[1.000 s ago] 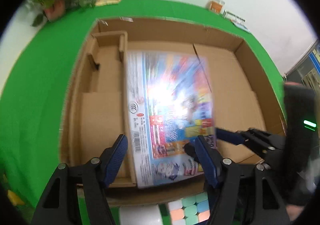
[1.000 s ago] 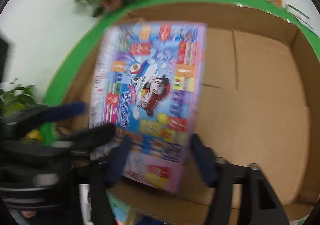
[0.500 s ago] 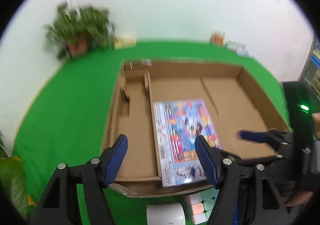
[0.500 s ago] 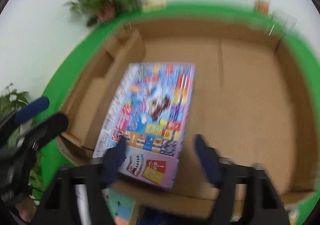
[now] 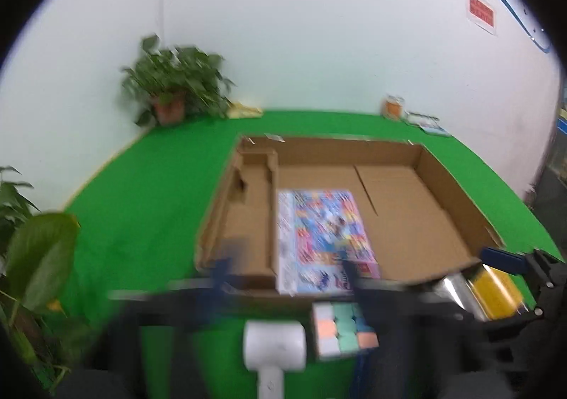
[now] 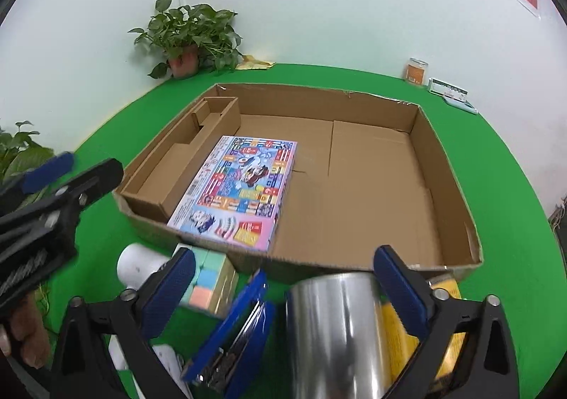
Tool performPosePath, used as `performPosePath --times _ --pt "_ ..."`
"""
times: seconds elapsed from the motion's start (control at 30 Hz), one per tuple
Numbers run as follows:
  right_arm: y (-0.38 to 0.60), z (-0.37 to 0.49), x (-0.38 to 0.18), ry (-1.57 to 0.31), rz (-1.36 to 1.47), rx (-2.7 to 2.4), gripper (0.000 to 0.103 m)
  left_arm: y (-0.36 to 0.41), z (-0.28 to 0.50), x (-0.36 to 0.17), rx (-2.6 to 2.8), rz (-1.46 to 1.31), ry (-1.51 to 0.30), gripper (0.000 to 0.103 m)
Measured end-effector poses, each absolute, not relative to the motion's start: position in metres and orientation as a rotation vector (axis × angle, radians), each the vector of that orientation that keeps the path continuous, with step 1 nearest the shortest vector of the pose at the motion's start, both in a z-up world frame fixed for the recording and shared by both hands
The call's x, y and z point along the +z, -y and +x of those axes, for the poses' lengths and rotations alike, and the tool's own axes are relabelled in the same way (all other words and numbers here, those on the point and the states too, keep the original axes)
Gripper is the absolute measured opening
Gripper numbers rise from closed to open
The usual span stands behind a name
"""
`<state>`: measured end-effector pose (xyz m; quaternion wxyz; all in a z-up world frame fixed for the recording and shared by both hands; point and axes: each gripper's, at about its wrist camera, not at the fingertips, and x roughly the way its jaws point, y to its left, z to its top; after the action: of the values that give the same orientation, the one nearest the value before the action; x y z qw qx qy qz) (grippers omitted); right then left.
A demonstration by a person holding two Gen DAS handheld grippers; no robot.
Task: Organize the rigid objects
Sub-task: 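Carry the board-game box into the cardboard box and release it flat, then move the left tool to the silver metal cylinder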
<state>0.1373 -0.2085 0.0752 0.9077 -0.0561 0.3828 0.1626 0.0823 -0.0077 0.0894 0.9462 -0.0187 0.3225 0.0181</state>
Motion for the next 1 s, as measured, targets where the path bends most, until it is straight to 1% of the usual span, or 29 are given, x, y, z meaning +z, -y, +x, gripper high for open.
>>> performPosePath --times 0.03,0.07,0.1,0.13,0.17,0.2,0.23,0.27,0.33,0.57,1.0 --pt "0.210 0.133 0.075 -0.800 -0.117 0.346 0.063 0.008 0.082 0.088 0.020 -0.056 -0.681 0.004" --pt "0.211 0.132 0.073 -0.810 -0.117 0.352 0.060 0.008 0.079 0.088 0.018 -0.072 -0.676 0.004" --pt "0.211 0.130 0.071 -0.818 -0.111 0.363 0.060 0.009 0.076 0.088 0.021 -0.066 -0.659 0.004" --pt "0.211 0.129 0.070 -0.818 -0.111 0.370 0.065 0.013 0.071 0.090 0.030 -0.052 -0.638 0.005" --pt "0.211 0.127 0.069 -0.814 -0.114 0.372 0.073 0.016 0.069 0.092 0.045 -0.034 -0.627 0.023" --pt "0.212 0.125 0.069 -0.808 -0.109 0.374 0.096 0.020 0.068 0.092 0.059 -0.011 -0.633 0.044" --pt "0.213 0.122 0.070 -0.797 -0.098 0.372 0.102 0.022 0.066 0.092 0.076 -0.001 -0.635 0.090" --pt "0.216 0.118 0.072 -0.778 -0.088 0.361 0.102 0.023 0.062 0.094 0.093 -0.005 -0.604 0.103" --pt "0.218 0.114 0.074 -0.769 -0.098 0.349 0.102 0.025 0.055 0.095 0.099 -0.009 -0.554 0.103" --pt "0.230 0.104 0.072 -0.785 -0.108 0.330 0.102 0.028 0.051 0.091 0.059 -0.031 -0.605 0.103" --pt "0.238 0.092 0.065 -0.803 -0.128 0.326 0.102 0.040 0.053 0.080 0.034 0.011 -0.652 0.103"
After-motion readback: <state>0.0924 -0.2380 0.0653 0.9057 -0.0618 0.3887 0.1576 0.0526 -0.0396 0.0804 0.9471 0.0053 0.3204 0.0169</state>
